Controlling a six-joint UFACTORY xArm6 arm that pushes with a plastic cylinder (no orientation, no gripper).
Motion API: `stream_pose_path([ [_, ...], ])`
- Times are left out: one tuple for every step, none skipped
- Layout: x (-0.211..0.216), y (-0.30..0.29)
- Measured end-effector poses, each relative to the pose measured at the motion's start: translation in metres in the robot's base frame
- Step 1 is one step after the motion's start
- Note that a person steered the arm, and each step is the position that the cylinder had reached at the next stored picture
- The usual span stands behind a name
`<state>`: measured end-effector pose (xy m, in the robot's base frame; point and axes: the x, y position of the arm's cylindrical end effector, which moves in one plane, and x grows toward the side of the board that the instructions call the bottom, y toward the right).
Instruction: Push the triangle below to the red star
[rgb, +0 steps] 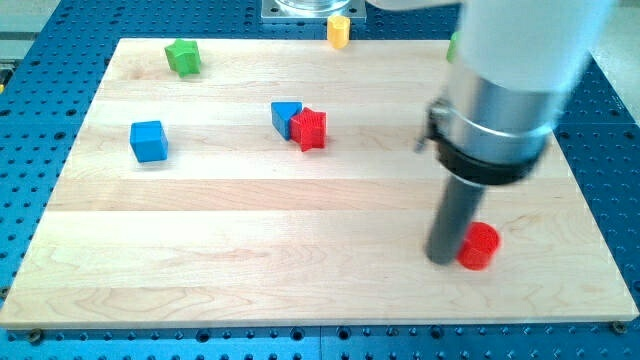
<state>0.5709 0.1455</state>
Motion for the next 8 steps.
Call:
stream_pose_path([
  [0.023,0.041],
  [0.015,0.026],
  [0.008,0.004],
  [-0.036,-0.003],
  [-0.095,-0.016],
  [-0.138,-0.033],
  [-0.167,-0.048],
  [-0.191,-0.068],
])
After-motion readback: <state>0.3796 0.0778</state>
